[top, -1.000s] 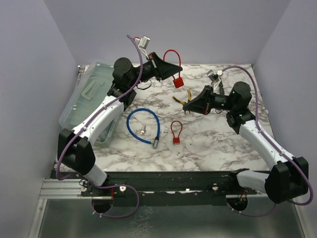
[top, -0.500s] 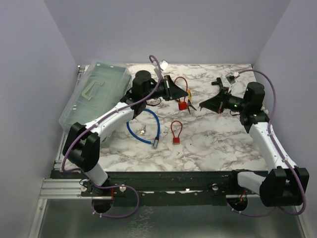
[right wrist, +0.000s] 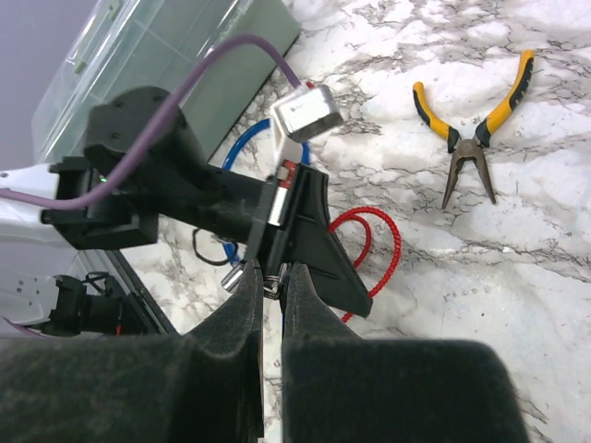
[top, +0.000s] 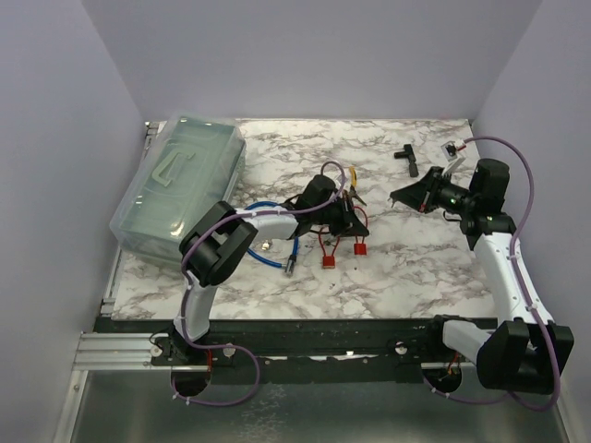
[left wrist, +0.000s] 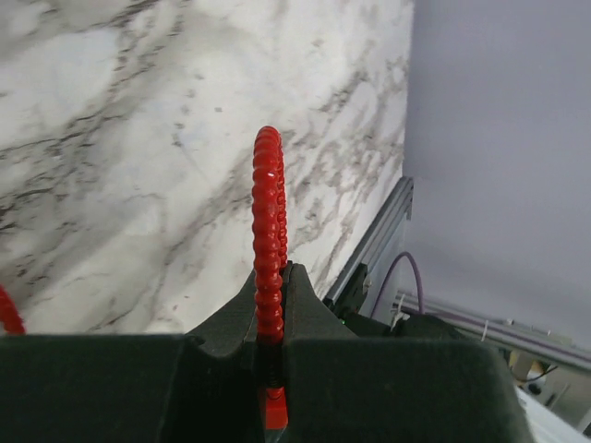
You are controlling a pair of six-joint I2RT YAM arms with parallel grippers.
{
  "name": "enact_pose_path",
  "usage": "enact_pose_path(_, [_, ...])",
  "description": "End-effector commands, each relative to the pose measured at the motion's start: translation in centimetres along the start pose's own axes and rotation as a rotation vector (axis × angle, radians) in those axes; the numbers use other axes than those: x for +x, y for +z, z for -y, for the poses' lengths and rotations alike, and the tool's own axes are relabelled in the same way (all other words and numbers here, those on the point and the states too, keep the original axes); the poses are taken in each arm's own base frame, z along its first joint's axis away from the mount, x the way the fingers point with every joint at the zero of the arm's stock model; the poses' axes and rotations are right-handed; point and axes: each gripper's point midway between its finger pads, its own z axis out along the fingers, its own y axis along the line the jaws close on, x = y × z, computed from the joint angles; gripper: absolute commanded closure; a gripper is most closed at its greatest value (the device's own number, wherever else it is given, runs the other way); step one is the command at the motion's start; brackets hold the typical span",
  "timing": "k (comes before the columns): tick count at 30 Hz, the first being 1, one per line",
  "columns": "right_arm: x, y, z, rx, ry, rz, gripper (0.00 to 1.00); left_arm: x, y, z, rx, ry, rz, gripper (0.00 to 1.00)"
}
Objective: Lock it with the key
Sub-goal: Place the lock at the center of the board.
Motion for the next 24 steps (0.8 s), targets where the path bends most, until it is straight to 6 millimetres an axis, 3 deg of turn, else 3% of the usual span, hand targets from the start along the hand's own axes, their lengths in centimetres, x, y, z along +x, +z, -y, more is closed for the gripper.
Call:
enact_pose_path(1, [0.0, 0.0, 0.9, 0.045, 0.044, 0.003, 1.0, -0.2, 1.7, -0.9, -0.034, -0.157, 0.024, 1.0])
enact_pose_path(12, [-0.7, 0.3, 1.2, 0.049, 0.037, 0.005, 1.0, 2.0, 4.6, -3.4, -0.155, -0.217, -0.038, 0.99])
enact_pose_path(17, [-0.8, 0.4, 1.3, 0.046, 0.033, 0.0, 1.0, 2.6, 5.0, -3.8, -0.224, -0.195, -0.04, 0.86])
enact_pose_path(24, [-1.2, 0.5, 1.4, 0.05, 0.02, -0.001, 1.0, 2.4, 4.6, -3.3, -0.273, -0.146, -0.024, 0.54])
